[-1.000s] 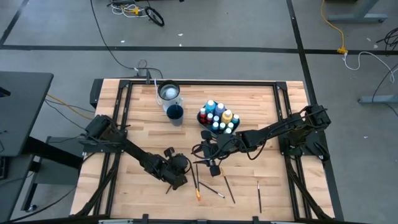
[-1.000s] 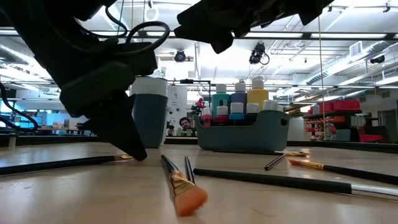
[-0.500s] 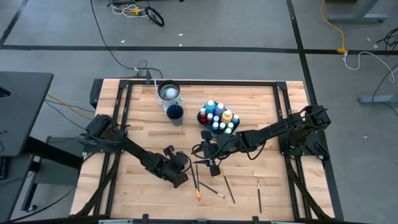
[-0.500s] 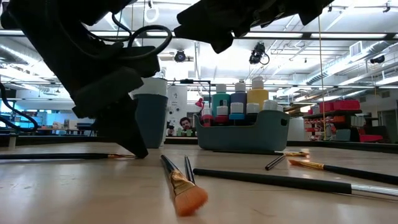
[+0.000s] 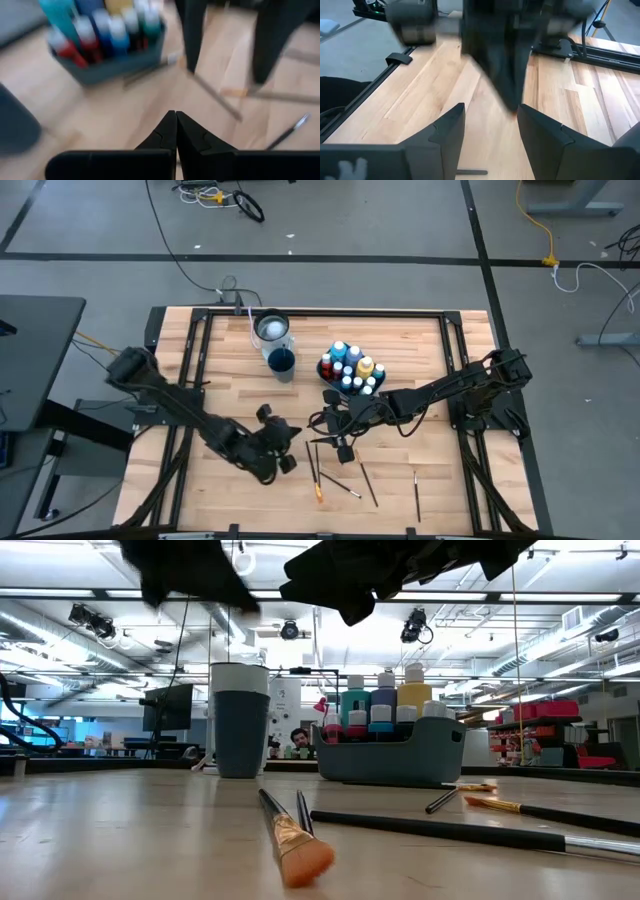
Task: Pick & Place Paint Supplies
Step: Put the gold paint brush into the blue cup
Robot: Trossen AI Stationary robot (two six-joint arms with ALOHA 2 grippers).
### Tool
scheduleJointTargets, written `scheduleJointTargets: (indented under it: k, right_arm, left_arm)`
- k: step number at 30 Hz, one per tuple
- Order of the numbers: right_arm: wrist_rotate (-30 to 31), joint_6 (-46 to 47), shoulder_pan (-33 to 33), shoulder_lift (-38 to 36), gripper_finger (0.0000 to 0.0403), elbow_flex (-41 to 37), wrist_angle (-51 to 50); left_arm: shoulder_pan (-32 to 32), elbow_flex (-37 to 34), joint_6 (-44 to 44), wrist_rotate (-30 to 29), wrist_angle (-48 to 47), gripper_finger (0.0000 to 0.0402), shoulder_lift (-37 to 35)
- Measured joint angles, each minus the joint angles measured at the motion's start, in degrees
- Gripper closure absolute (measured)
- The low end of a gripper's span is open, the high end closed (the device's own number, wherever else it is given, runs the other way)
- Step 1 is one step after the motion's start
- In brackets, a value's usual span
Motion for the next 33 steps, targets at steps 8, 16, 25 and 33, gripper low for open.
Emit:
scheduleJointTargets:
  k: [8, 16, 25, 33]
  right_arm:
    - [0.02, 0.04, -0.67, 0.02, 0.0217, 0.0, 2.12]
    - [0.0, 0.04, -0.64, 0.02, 0.0217, 0.0, 2.84]
    - [-0.02, 0.07, -0.64, 0.02, 0.0217, 0.0, 2.84]
    - [-0.07, 3.1, -0.64, 0.02, 0.0217, 0.0, 0.98]
  left_arm:
    - [-5.86, 0.0, 15.5, -19.19, 6.3, 0.04, -8.77]
    - [-1.81, 0.05, 24.85, -33.45, 9.81, 0.04, -10.0]
    - [11.87, 0.0, 37.19, -19.33, 20.34, 0.04, -10.0]
    - [19.27, 0.13, 66.79, 3.0, 49.99, 0.04, -17.17]
